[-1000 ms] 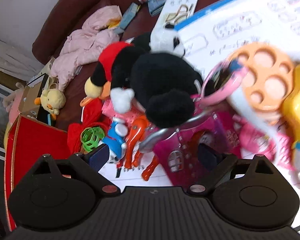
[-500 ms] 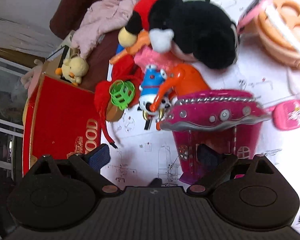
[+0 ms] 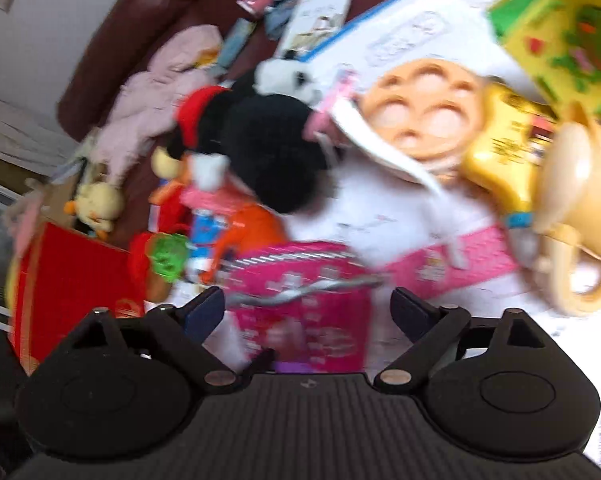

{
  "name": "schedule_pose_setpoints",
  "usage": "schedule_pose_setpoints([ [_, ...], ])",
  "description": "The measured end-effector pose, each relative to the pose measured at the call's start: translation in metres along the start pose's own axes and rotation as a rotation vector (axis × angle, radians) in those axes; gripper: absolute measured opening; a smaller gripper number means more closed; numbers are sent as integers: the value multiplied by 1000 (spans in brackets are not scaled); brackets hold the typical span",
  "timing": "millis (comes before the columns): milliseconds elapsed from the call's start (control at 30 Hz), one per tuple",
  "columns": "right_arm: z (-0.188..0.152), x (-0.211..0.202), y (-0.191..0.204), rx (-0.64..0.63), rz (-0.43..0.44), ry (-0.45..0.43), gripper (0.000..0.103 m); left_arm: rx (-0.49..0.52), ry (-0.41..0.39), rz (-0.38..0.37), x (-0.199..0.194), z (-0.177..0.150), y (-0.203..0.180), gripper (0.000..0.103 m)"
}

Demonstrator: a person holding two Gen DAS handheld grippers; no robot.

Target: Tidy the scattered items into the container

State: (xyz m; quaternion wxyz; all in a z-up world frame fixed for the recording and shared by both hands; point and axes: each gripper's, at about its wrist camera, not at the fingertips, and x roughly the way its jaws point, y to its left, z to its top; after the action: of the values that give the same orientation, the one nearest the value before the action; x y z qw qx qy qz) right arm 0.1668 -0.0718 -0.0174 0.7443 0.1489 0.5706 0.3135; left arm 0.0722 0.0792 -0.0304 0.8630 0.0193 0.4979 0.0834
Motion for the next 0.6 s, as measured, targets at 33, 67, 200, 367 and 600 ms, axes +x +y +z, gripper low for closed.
schedule_pose_setpoints([
  [33, -2, 2, -5, 9, -7, 8, 84, -11, 10, -13, 3, -1, 3, 73],
  [67, -3, 4, -10, 23, -5, 19, 83, -24, 25, -30, 6, -4, 6, 66],
  [200, -8, 9, -19, 55, 17, 34, 81, -87, 57, -90, 15, -15, 20, 55],
  [367, -11, 10, -13, 51, 77, 50, 81, -111, 47, -127, 15, -20, 27, 49],
  [600, -14, 19, 16, -57, 105, 65, 82, -101, 42, -134, 14, -22, 24, 47],
])
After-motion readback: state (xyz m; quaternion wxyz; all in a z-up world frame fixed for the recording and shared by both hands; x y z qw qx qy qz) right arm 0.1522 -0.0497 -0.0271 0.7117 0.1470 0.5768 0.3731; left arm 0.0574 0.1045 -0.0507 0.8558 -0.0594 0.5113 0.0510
